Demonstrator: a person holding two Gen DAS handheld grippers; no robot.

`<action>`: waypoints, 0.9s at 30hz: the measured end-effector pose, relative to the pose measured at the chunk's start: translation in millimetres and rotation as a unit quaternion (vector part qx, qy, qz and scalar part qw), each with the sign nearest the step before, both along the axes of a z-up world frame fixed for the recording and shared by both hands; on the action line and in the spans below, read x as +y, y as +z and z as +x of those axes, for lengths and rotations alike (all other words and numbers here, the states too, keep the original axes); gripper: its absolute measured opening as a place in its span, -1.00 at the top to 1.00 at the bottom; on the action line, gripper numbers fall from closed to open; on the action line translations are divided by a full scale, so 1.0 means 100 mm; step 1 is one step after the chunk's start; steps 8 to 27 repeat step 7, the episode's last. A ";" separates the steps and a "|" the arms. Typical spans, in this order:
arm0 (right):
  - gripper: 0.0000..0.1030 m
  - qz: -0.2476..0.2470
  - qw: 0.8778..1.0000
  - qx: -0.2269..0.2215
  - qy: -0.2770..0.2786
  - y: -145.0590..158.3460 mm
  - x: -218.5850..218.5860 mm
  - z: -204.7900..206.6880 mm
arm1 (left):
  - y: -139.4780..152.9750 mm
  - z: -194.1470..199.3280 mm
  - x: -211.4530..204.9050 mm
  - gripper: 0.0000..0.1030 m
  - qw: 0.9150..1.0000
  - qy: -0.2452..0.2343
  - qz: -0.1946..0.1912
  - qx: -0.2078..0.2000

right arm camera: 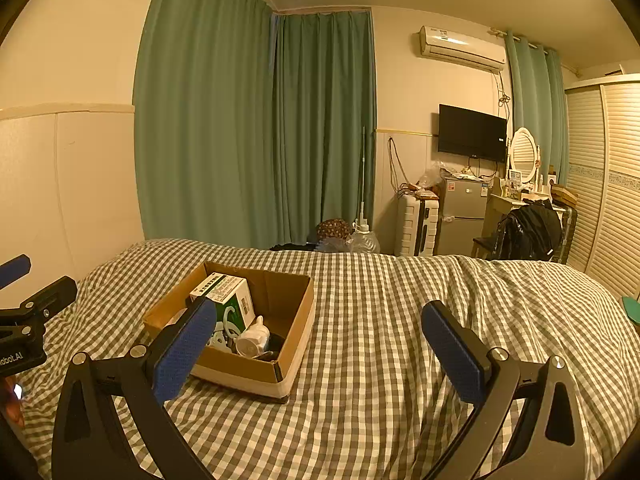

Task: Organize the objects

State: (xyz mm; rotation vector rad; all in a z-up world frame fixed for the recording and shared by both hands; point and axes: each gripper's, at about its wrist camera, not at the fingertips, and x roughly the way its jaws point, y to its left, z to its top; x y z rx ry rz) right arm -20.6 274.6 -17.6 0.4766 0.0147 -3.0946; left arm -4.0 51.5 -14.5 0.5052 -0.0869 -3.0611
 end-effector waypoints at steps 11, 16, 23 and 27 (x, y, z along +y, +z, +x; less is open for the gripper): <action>-0.99 0.001 1.000 -0.001 0.000 -0.01 -0.01 -0.01 | 0.00 0.02 0.00 -1.00 1.000 0.000 0.005 0.002; -0.99 0.001 1.000 -0.001 0.000 -0.01 -0.01 -0.01 | 0.00 0.02 0.00 -1.00 1.000 0.000 0.005 0.002; -0.99 0.001 1.000 -0.001 0.000 -0.01 -0.01 -0.01 | 0.00 0.02 0.00 -1.00 1.000 0.000 0.005 0.002; -0.99 0.001 1.000 -0.001 0.000 -0.01 -0.01 -0.01 | 0.00 0.02 0.00 -1.00 1.000 0.000 0.005 0.002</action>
